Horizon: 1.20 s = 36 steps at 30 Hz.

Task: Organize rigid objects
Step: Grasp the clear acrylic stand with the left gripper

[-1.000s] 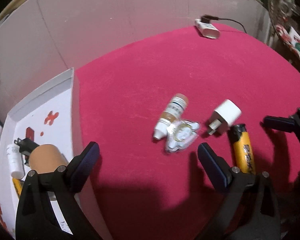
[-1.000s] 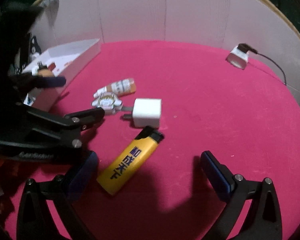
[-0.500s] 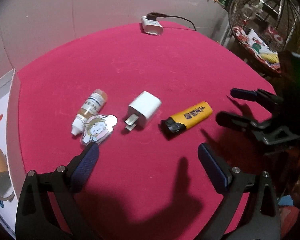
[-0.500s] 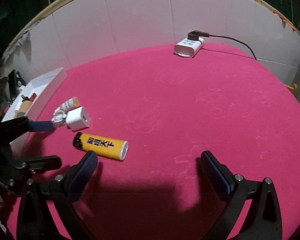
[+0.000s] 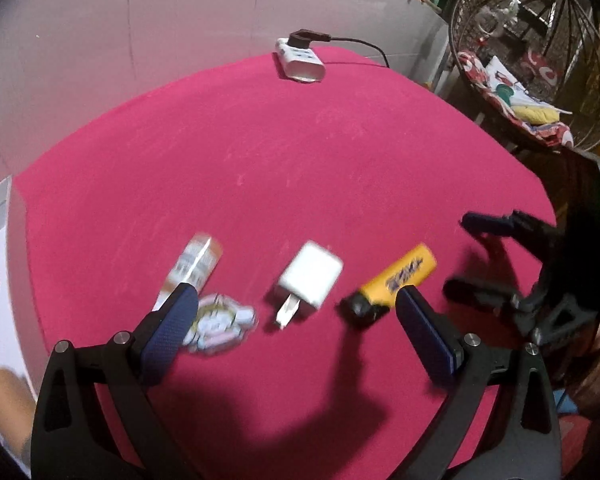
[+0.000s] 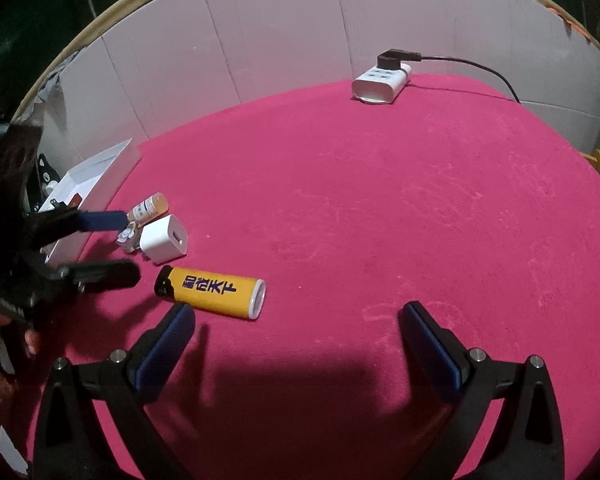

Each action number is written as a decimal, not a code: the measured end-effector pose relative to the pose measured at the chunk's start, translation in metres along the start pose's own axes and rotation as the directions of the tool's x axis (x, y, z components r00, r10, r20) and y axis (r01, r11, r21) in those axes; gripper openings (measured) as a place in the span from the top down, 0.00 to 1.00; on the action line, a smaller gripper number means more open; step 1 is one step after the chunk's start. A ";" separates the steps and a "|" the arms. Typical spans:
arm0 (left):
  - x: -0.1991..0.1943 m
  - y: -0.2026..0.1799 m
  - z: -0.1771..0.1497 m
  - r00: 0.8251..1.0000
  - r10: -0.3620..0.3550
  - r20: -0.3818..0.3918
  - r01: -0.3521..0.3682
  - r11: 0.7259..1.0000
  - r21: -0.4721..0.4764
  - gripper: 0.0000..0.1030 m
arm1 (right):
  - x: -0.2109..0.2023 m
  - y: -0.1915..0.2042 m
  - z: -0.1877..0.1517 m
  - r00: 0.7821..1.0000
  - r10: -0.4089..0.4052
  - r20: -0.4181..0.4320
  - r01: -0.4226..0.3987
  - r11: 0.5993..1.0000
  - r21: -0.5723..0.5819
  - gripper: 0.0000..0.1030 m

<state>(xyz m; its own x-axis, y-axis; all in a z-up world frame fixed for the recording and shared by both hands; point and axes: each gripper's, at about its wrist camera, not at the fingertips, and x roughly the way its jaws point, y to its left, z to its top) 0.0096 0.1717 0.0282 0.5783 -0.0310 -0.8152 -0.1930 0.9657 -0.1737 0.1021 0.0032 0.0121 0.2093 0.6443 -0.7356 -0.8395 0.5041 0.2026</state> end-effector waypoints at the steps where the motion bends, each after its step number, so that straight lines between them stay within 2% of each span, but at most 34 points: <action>1: 0.004 0.000 0.004 1.000 0.007 -0.007 -0.007 1.000 0.007 0.03 | 0.000 0.000 0.000 1.000 -0.001 0.000 0.001 1.000 0.000 0.00; 5: 0.017 -0.002 0.003 0.995 0.085 -0.058 -0.082 0.995 0.057 0.03 | -0.001 -0.002 0.000 1.000 0.011 0.007 -0.011 1.000 0.011 0.00; 7: 0.014 -0.003 -0.005 0.997 0.035 -0.068 -0.030 0.997 0.072 0.03 | -0.002 -0.004 -0.001 1.000 0.023 0.010 -0.023 0.999 0.022 0.00; 9: 0.010 -0.003 -0.014 0.997 0.016 -0.078 -0.008 0.996 0.093 0.03 | -0.002 -0.005 -0.001 1.000 0.029 0.009 -0.029 0.999 0.027 0.00; 18: 0.017 0.001 -0.008 0.997 0.034 -0.063 -0.030 0.998 0.058 0.03 | -0.001 -0.004 0.000 0.999 0.037 0.010 -0.037 0.999 0.028 0.00; 22: 0.013 -0.002 -0.016 0.994 0.080 -0.072 -0.077 0.996 0.047 0.03 | 0.003 0.018 0.002 0.996 0.085 -0.008 -0.085 0.992 -0.094 0.00; 26: 0.011 -0.005 -0.026 0.984 0.170 -0.058 -0.167 0.985 0.044 0.03 | 0.004 0.049 0.007 0.995 0.097 0.009 -0.090 0.944 -0.318 0.01; 29: 0.007 0.004 -0.026 0.985 0.172 -0.029 -0.173 0.985 -0.025 0.03 | 0.017 0.056 0.012 0.993 0.110 -0.037 -0.116 0.909 -0.400 0.14; 31: 0.003 0.012 -0.025 0.987 0.161 -0.004 -0.161 0.983 -0.084 0.03 | 0.025 0.053 0.015 0.991 0.113 -0.070 -0.132 0.902 -0.411 0.22; 32: 0.002 0.017 -0.025 0.987 0.163 0.004 -0.162 0.980 -0.113 0.03 | 0.029 0.051 0.017 0.988 0.121 -0.092 -0.148 0.901 -0.408 0.32; 33: 0.001 0.020 -0.026 0.986 0.166 0.006 -0.164 0.979 -0.119 0.04 | 0.032 0.048 0.019 0.986 0.127 -0.106 -0.160 0.899 -0.408 0.36; 35: 0.001 0.018 -0.027 0.982 0.190 0.006 -0.188 0.977 -0.098 0.10 | 0.034 0.046 0.021 0.983 0.142 -0.114 -0.177 0.886 -0.429 0.37; 36: 0.001 0.015 -0.028 0.978 0.209 0.004 -0.208 0.975 -0.072 0.18 | 0.034 0.047 0.021 0.983 0.140 -0.116 -0.178 0.878 -0.445 0.38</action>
<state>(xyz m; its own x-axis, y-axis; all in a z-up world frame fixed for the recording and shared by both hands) -0.0146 0.1792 0.0092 0.5283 0.1726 -0.8313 -0.3657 0.9299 -0.0393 0.0797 0.0607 0.0101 0.0301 0.6376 -0.7698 -0.9972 0.0722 0.0209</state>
